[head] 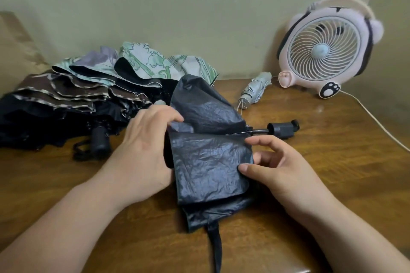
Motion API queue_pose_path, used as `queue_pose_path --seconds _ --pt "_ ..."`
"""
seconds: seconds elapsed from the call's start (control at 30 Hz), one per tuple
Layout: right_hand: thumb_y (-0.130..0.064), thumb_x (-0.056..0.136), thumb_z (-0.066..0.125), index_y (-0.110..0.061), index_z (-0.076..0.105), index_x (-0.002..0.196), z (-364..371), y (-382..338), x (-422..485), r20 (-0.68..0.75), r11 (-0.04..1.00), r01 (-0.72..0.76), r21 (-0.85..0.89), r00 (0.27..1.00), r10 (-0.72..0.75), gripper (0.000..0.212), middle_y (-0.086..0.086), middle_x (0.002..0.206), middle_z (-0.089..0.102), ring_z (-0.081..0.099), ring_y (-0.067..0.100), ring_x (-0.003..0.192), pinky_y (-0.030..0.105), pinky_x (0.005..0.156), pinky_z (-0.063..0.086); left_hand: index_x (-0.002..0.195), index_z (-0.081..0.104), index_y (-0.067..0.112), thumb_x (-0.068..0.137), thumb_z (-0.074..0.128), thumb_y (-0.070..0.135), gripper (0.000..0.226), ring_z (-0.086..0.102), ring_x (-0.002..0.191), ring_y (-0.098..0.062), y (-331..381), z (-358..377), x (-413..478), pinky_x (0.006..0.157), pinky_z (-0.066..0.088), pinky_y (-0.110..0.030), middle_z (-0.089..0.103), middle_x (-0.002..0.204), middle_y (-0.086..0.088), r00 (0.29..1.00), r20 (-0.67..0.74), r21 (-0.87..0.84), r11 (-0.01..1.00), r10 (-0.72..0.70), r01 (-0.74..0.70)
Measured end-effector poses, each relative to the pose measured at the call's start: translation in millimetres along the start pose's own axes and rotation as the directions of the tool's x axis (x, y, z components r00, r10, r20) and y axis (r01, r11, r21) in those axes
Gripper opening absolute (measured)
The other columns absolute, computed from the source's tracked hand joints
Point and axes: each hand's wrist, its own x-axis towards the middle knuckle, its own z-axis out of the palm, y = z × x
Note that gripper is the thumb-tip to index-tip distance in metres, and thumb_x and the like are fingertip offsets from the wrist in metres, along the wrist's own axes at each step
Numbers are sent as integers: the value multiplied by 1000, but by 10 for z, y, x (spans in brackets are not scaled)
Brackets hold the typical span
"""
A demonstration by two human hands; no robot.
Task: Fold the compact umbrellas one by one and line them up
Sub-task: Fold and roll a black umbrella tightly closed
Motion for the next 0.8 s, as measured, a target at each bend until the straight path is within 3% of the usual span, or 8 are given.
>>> queue_pose_path --seconds 0.07,0.1,0.17,0.27,0.47,0.57,0.67,0.8 --pt "1 79 82 -22 68 111 -6 3 -13 -5 996 17 -88 1000 -18 43 7 73 60 58 21 69 34 69 51 134 48 42 93 51 61 46 52 133 -26 -112 54 34 112 38 -56 55 143 3 990 142 -100 995 -15 30" --pt "0 79 82 -22 67 112 -12 0 -29 -4 991 23 -129 1000 -24 43 5 71 61 57 17 65 29 63 49 139 43 46 87 55 57 54 49 138 -25 -161 60 34 116 34 -56 54 146 4 970 243 -25 999 -33 41" --pt "-3 81 82 -24 65 114 -47 -14 -85 6 976 30 -216 1000 -29 42 2 68 62 54 12 59 22 55 46 147 39 46 78 68 51 75 35 148 -11 -192 38 31 127 15 -44 46 153 14 918 391 155 988 -72 11" --pt "-5 80 82 -24 67 111 -136 -18 -182 6 957 46 -286 999 -46 39 1 65 60 52 12 58 19 53 43 154 36 42 82 78 42 82 6 151 12 -218 30 37 124 -10 -26 25 161 28 895 436 200 980 -96 7" --pt "-7 82 80 -18 70 105 -229 -11 -248 -4 953 59 -298 998 -64 27 12 69 66 55 15 58 18 53 45 154 36 46 87 75 42 78 -9 147 18 -240 18 53 121 -21 -29 11 165 30 846 517 199 979 -131 30" --pt "-8 80 81 -22 73 102 -189 7 -260 16 936 99 -338 995 -100 27 10 73 68 59 12 66 15 61 47 153 39 46 88 74 39 74 -10 148 16 -230 2 42 122 -22 -34 10 166 29 830 540 193 980 -139 38" --pt "-10 79 81 -25 77 100 -166 -3 -277 38 933 100 -344 995 -93 26 4 68 68 57 7 60 11 57 44 152 42 44 89 72 34 70 -8 150 13 -192 -12 51 123 -22 -38 11 167 26 822 550 188 981 -150 53" --pt "-18 76 80 -23 78 95 -202 -33 -286 33 932 77 -355 997 -70 19 12 72 72 57 14 61 14 56 44 152 42 44 91 70 30 69 -9 152 9 -177 -32 45 124 -21 -46 8 169 24 796 584 204 978 -158 44"
